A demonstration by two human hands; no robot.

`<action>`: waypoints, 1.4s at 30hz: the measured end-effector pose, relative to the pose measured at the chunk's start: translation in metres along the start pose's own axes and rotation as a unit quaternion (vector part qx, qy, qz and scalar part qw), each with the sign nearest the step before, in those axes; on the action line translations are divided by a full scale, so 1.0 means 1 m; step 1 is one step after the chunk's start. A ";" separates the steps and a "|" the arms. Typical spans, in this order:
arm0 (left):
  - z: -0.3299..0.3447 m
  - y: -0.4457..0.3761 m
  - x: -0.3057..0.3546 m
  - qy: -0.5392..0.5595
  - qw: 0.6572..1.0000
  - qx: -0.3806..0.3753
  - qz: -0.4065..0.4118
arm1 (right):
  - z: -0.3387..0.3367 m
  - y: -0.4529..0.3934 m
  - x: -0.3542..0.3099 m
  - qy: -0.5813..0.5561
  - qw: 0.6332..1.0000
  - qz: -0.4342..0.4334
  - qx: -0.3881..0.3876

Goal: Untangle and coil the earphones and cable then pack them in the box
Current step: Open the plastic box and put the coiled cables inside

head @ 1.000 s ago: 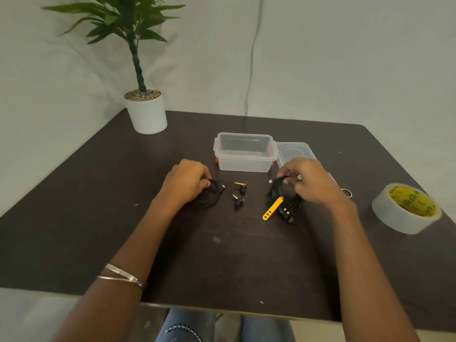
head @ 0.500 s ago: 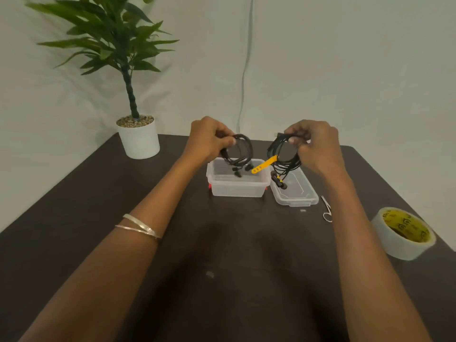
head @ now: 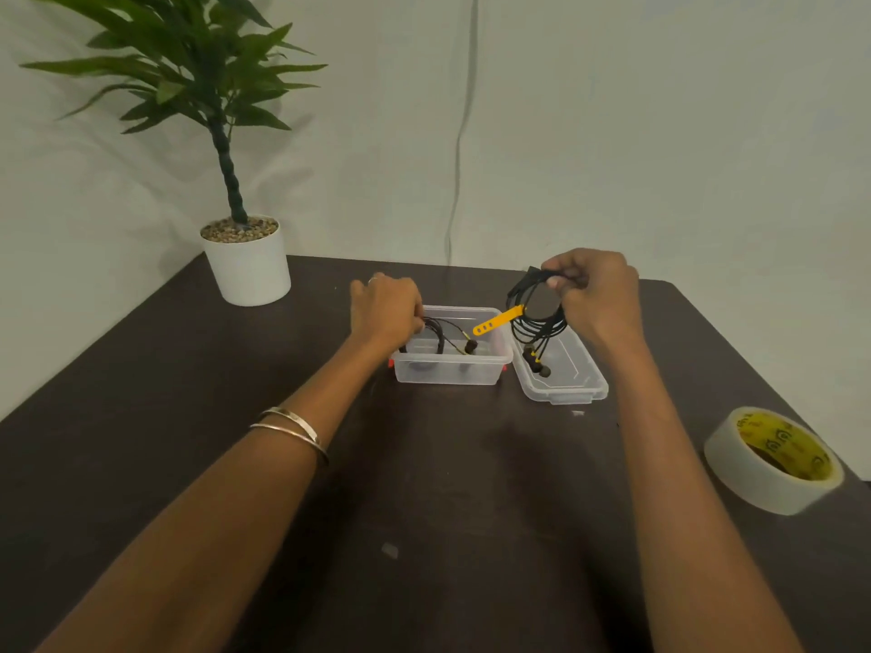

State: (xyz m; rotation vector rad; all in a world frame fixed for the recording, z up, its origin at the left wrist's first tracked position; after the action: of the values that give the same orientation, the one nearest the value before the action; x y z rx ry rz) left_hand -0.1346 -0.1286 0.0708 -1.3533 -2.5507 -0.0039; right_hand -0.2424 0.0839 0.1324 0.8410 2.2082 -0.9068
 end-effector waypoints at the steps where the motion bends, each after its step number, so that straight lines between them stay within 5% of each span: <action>1: 0.001 0.001 0.002 -0.044 0.999 0.010 0.002 | 0.001 -0.001 0.000 0.001 1.000 0.002 -0.002; 6: 0.004 0.002 0.008 -0.152 0.988 0.021 -0.003 | 0.015 -0.010 -0.006 -0.019 1.000 0.020 -0.014; 11: 0.005 0.000 -0.004 -0.072 0.997 0.019 -0.024 | 0.042 -0.026 0.005 -0.205 0.971 0.119 -0.017; 14: 0.003 0.004 -0.024 0.092 0.992 0.074 -0.040 | 0.067 -0.034 0.013 -0.234 0.958 0.163 -0.032; 18: 0.014 0.015 -0.060 0.413 0.899 0.109 -0.097 | 0.100 -0.031 0.020 -0.206 0.959 0.184 -0.057; 20: 0.031 0.019 -0.070 0.493 0.855 0.088 -0.136 | 0.110 -0.030 0.022 -0.150 0.971 0.174 -0.061; 23: 0.055 0.021 -0.075 0.577 0.803 0.055 -0.139 | 0.118 -0.032 0.016 0.080 0.985 0.112 -0.103; 28: 0.062 0.020 -0.079 0.589 0.791 0.064 -0.149 | 0.131 -0.029 -0.005 0.376 0.916 -0.032 -0.139; 39: 0.066 0.024 -0.079 0.618 0.767 0.052 -0.163 | 0.131 -0.035 0.019 0.468 0.857 0.053 -0.211; 42: 0.065 0.026 -0.078 0.612 0.771 0.052 -0.167 | 0.125 -0.035 0.022 0.423 0.868 0.087 -0.246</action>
State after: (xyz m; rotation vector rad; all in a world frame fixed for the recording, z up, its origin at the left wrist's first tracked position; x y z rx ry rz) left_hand -0.0858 -0.1690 -0.0124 -0.4637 -1.5317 -0.5917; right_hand -0.2463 -0.0235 0.0569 1.3007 2.8162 0.2132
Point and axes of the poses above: each hand's wrist, its own y-axis away from the middle knuckle, its own z-axis out of the palm, x = y × z, the point moved 8 cm from there along -y, towards the middle knuckle, and after that the axes turned 11 degrees about -x, right-handed, at the moved point
